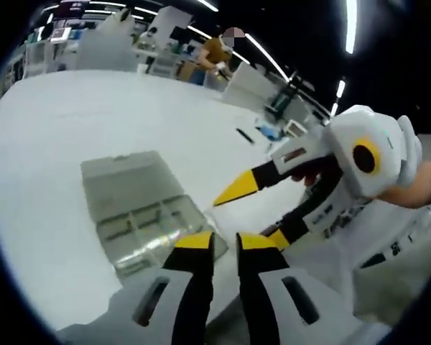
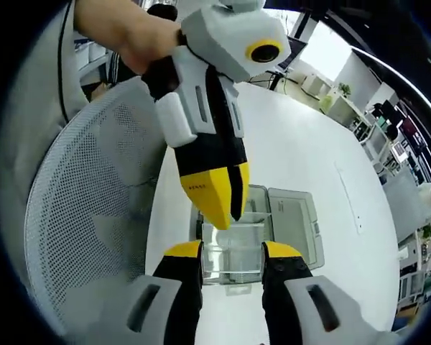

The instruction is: Insert the divider into the dual guide fixture by aligning both edges with the guide slots and pushing it downward to the bottom, including one-sided entry, uneven engagement, binding, and posture correction.

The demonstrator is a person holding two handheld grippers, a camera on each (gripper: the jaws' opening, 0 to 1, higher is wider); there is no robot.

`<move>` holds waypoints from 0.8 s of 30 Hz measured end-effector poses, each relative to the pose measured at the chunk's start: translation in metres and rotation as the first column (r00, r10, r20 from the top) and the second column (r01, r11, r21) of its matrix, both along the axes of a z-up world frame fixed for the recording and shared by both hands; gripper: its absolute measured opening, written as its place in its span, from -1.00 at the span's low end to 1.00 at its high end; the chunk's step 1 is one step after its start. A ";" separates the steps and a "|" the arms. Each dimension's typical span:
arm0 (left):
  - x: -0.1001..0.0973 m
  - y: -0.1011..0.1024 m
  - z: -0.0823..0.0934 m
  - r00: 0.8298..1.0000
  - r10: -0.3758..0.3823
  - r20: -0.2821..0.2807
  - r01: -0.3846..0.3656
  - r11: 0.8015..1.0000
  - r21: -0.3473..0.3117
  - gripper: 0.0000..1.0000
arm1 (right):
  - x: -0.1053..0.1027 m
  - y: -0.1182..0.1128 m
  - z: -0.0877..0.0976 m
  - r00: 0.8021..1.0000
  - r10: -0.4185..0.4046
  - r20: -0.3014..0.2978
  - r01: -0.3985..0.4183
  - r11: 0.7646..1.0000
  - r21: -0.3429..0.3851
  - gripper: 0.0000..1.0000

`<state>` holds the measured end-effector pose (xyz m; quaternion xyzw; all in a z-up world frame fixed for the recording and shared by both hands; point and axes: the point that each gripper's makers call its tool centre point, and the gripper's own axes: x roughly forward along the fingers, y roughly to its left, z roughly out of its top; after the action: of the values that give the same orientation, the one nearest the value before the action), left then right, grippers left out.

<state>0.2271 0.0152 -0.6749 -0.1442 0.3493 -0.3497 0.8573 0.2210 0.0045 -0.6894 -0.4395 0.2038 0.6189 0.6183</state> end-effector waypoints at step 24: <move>0.000 0.000 -0.003 0.996 0.045 -0.082 -0.051 0.996 -0.067 -0.94 | -0.003 0.005 0.007 1.000 0.006 0.018 -0.006 1.000 0.024 -0.46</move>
<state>0.2268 0.0157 -0.6781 -0.1959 0.3678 -0.3347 0.8452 0.2180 0.0099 -0.6821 -0.4385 0.1894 0.6191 0.6234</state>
